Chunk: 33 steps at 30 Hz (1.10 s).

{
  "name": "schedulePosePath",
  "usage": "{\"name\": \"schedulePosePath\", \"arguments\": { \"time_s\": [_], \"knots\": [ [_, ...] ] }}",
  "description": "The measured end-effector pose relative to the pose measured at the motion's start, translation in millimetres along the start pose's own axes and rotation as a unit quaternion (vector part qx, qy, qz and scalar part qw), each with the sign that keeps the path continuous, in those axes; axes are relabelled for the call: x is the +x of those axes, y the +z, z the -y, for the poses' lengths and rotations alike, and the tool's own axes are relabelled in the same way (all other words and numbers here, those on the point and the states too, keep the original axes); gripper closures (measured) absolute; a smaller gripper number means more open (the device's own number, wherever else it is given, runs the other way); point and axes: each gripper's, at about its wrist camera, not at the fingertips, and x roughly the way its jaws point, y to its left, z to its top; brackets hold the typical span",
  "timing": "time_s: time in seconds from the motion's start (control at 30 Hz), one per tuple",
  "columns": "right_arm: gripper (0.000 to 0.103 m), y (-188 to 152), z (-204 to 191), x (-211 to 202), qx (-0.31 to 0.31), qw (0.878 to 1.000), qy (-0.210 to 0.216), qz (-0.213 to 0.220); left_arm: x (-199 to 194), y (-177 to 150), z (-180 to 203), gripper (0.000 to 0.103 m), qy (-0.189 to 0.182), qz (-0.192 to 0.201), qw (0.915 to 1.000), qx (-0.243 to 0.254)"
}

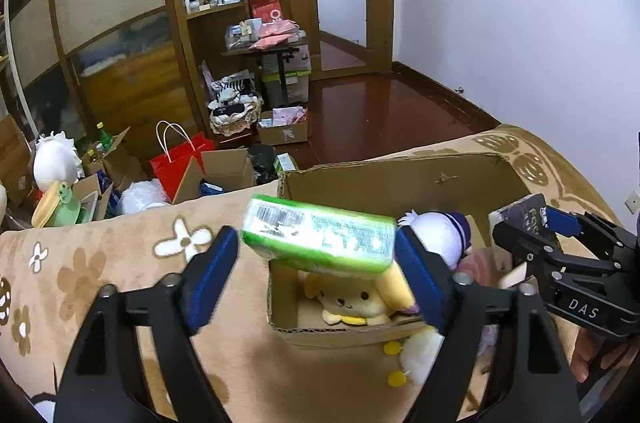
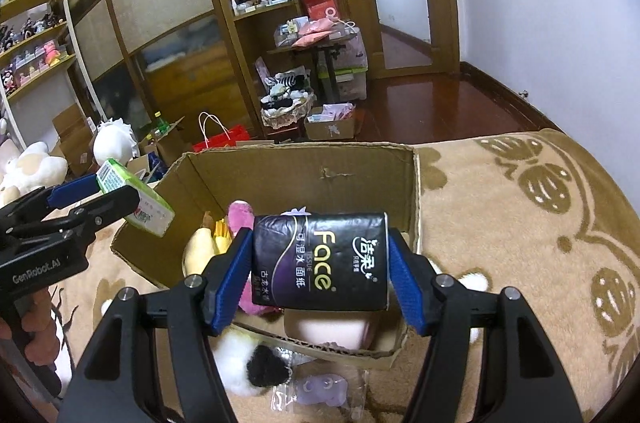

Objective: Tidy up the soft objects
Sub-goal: 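Open both tools to drop the carton and tissue pack into the box, then withdraw both tools and lower them toward the pompom toy and plastic bag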

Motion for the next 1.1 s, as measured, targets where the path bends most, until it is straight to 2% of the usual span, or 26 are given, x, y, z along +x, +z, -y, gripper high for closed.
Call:
{"name": "schedulePosePath", "arguments": {
  "time_s": [0.1, 0.27, 0.4, 0.57, 0.63, 0.77, 0.87, 1.1],
  "knots": [
    [0.027, 0.3, 0.7, -2.3, 0.003, 1.000, 0.001, 0.003, -2.7, 0.0, -0.6, 0.015, 0.003, 0.008, 1.0000, 0.000],
    [0.025, 2.1, 0.5, -7.6, 0.006, 1.000, -0.002, 0.012, -5.2, -0.6, -4.0, 0.014, 0.003, 0.006, 0.9999, -0.008],
    [0.017, 2.8, -1.5, -10.8, 0.005, 1.000, 0.000, 0.016, -7.9, -1.9, -6.1, 0.013, 0.008, 0.003, 0.9999, -0.007],
    [0.014, 2.7, -3.5, -14.5, -0.001, 1.000, -0.003, 0.018, -18.2, -3.7, -7.9, 0.008, 0.009, 0.008, 0.9999, -0.012],
    [0.010, 1.9, -3.9, -17.4, 0.000, 1.000, -0.002, 0.019, -21.5, -4.6, -8.7, 0.008, 0.009, 0.008, 0.9999, -0.012],
    [0.009, 0.2, -5.6, -27.4, 0.004, 1.000, -0.002, 0.023, -28.2, -7.5, -8.5, 0.008, 0.007, 0.002, 0.9999, -0.012],
    [0.002, -1.0, -5.2, -32.9, 0.004, 1.000, -0.009, 0.021, -34.5, -10.9, -8.4, 0.007, 0.003, -0.003, 0.9999, -0.017],
    [0.001, -8.4, -7.6, -52.0, 0.003, 1.000, -0.019, 0.019, -47.2, -16.5, -3.6, 0.007, 0.009, -0.019, 0.9998, 0.002]
  ]
}}
